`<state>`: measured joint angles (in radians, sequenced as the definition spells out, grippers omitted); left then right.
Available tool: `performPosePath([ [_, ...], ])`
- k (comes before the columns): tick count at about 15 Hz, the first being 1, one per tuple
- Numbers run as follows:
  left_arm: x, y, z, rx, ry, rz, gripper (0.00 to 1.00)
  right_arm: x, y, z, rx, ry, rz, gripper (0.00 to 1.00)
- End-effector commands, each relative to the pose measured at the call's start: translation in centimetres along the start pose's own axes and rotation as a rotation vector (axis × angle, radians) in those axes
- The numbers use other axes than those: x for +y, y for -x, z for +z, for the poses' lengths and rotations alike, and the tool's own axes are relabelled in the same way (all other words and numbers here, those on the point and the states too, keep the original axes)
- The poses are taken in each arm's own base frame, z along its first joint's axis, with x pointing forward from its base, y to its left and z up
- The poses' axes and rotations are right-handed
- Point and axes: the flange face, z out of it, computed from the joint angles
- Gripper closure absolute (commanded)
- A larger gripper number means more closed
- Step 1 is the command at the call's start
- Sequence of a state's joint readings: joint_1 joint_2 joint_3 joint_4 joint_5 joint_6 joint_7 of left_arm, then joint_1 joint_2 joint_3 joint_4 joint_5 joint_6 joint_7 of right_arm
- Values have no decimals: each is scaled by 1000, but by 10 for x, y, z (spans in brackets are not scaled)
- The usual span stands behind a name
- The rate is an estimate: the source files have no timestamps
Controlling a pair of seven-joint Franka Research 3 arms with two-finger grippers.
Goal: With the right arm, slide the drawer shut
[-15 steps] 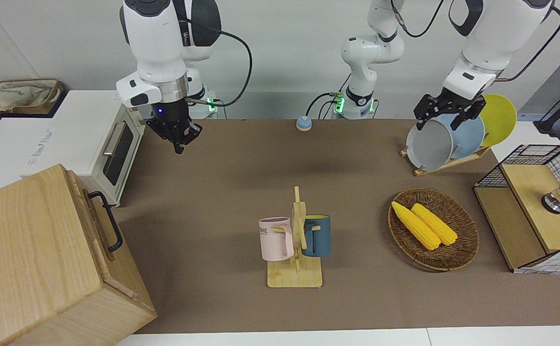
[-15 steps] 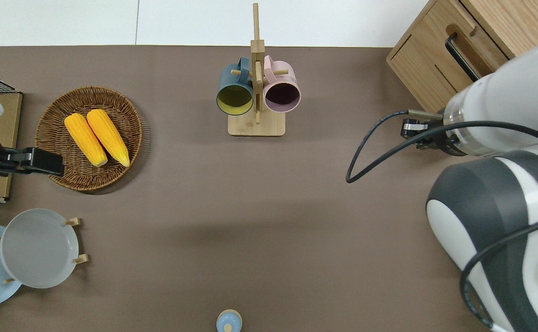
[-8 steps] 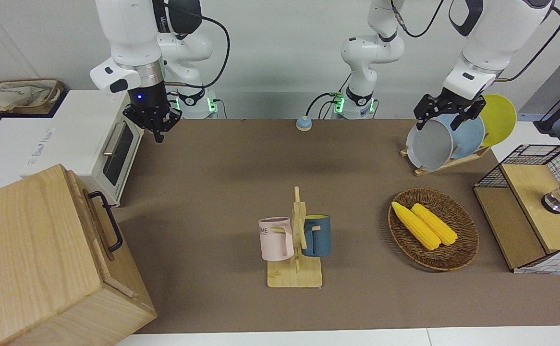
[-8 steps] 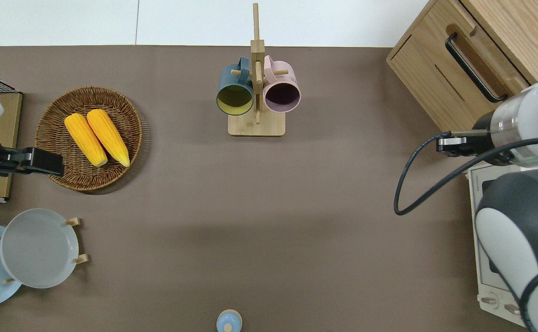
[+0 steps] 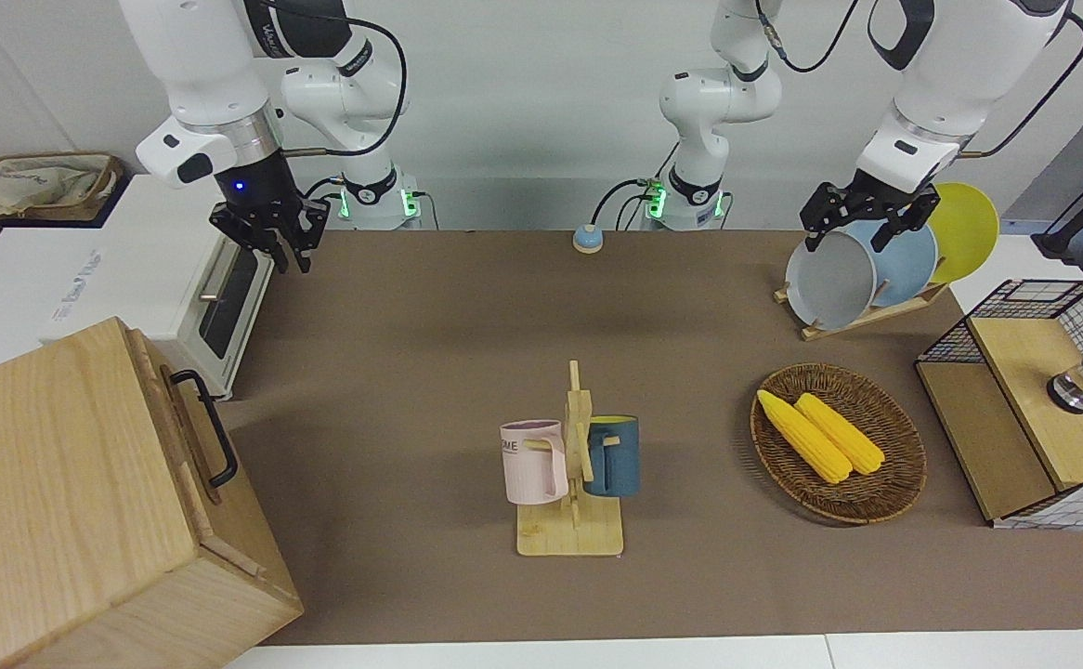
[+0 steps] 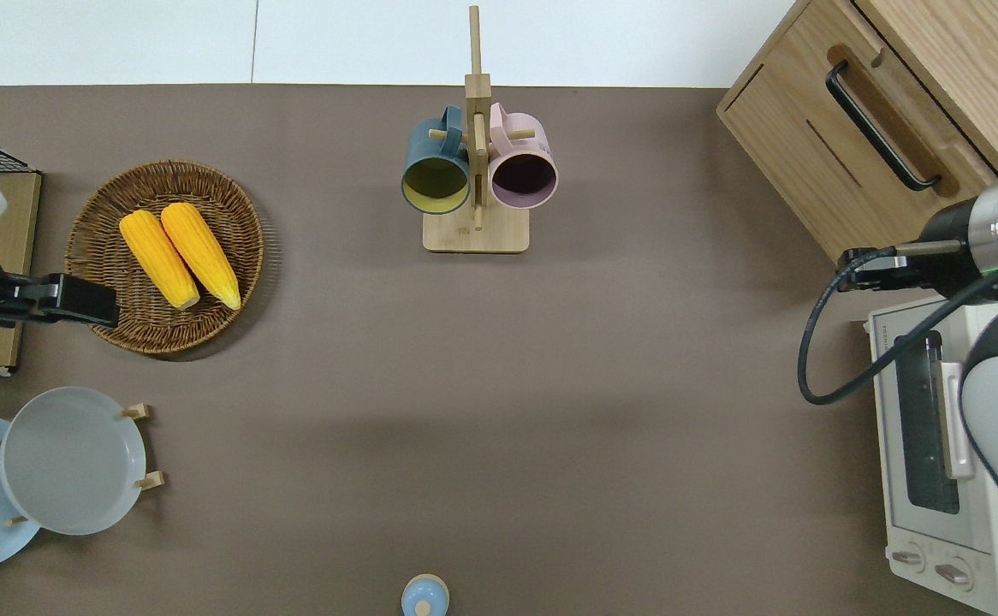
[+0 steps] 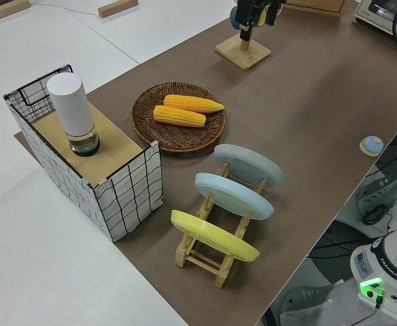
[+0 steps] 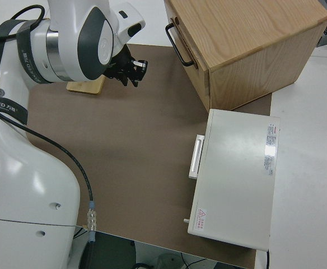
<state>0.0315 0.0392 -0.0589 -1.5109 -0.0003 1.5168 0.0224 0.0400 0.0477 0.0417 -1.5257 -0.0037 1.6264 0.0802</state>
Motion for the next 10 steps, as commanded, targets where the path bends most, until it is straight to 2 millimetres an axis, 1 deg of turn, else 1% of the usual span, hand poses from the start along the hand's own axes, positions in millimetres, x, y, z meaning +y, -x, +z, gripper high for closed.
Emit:
performPosePath([
  [1, -1, -1, -3, -7, -16, 10, 7, 4, 6, 1, -16, -29, -17, 11],
  [3, -1, -1, -3, -7, -16, 10, 7, 3, 8, -1, -24, -29, -13, 11],
  [7, -1, -1, -4, -5, -16, 10, 7, 6, 3, -9, -9, -30, -19, 11],
  [8, -1, -1, -3, -7, -16, 10, 7, 6, -1, -9, -4, -25, -25, 11],
  [10, -1, -1, -4, -5, -16, 10, 7, 3, -2, -8, -6, -31, -27, 11],
])
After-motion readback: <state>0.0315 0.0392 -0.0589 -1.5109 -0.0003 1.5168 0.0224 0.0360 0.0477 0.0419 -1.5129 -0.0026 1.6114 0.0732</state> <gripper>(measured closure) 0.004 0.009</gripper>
